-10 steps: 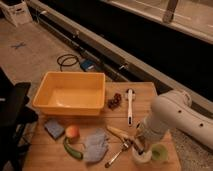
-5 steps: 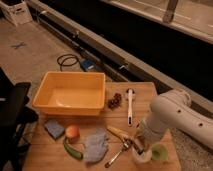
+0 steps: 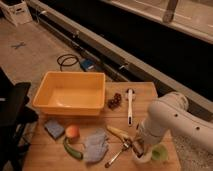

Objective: Place eraser in paper cup

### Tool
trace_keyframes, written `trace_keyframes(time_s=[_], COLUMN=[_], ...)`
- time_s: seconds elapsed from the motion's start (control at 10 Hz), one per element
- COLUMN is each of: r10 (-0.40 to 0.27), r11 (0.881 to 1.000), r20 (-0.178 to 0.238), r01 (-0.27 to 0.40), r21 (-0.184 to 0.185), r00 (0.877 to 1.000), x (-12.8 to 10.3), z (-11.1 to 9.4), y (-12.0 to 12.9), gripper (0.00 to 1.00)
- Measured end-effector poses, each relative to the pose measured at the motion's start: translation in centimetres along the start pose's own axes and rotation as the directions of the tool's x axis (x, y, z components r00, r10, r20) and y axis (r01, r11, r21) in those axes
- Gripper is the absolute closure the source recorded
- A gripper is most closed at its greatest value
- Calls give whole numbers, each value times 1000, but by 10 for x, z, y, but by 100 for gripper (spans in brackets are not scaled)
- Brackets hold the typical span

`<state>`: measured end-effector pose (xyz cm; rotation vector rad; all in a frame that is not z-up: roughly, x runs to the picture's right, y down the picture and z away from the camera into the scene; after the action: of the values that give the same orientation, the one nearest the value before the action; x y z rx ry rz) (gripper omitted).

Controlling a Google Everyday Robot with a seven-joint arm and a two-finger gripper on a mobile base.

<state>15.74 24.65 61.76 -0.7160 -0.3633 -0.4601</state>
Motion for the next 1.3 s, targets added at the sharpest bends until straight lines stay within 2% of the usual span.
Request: trace_keyframes(time_s=[0.5, 0.6, 0.7, 0.9, 1.0, 1.1, 1.3], r10=[-10, -4, 5, 25, 30, 40, 47], r11=[999, 998, 998, 996, 996, 996, 995], r20=[35, 33, 26, -17, -26, -37, -45], r01=[12, 6, -3, -27, -33, -43, -51], r21=[-49, -58, -66, -82, -83, -84, -85], r00=[999, 999, 1000, 1000, 999, 999, 998], x=[-14, -14, -14, -10, -9, -7, -5], z=[25, 28, 30, 32, 32, 32, 32], y=[2, 3, 4, 6, 7, 8, 8], gripper=[100, 95, 86, 67, 58, 52, 49])
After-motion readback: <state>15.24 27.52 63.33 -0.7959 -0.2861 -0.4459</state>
